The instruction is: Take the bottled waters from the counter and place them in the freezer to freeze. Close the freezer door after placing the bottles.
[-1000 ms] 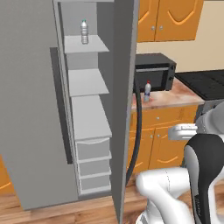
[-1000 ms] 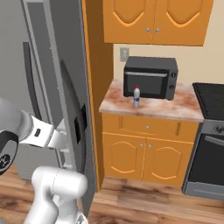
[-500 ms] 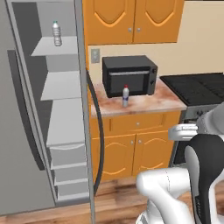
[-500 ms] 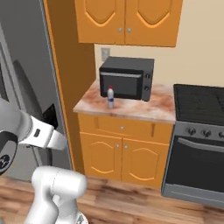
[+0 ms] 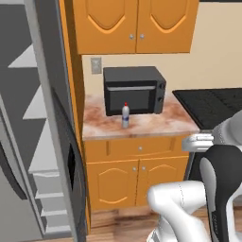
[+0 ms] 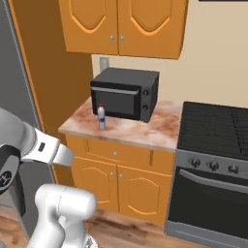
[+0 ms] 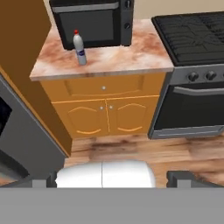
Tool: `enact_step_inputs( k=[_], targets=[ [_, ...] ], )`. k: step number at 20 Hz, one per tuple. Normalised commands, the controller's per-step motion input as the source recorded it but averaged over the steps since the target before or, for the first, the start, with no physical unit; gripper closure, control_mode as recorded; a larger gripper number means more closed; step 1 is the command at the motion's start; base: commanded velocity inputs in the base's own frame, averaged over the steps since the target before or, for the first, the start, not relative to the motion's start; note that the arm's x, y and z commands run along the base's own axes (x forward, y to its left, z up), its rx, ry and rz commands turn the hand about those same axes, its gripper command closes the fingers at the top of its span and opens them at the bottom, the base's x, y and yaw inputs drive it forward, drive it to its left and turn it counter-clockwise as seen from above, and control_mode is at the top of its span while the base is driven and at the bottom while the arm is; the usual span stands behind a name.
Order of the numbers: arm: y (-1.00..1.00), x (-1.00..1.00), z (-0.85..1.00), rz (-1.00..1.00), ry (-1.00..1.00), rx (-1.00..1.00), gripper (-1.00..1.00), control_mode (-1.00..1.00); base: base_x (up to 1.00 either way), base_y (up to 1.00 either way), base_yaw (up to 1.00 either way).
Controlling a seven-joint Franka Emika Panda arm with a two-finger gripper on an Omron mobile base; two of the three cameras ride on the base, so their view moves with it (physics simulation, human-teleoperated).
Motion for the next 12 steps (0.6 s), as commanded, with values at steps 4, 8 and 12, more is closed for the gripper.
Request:
enact_step_inputs(
  k=[4,8,12],
  targets=[
    [0.0,0.0,0.0,0.0,0.0,0.0,-1.0,1.0,0.49,-0.5,0.02],
    [0.0,0.0,0.0,0.0,0.0,0.0,-1.0,1.0,0.51,-0.46,0.0],
    [0.0,0.0,0.0,0.0,0.0,0.0,-1.0,1.0,0.52,-0.4,0.0]
  ],
)
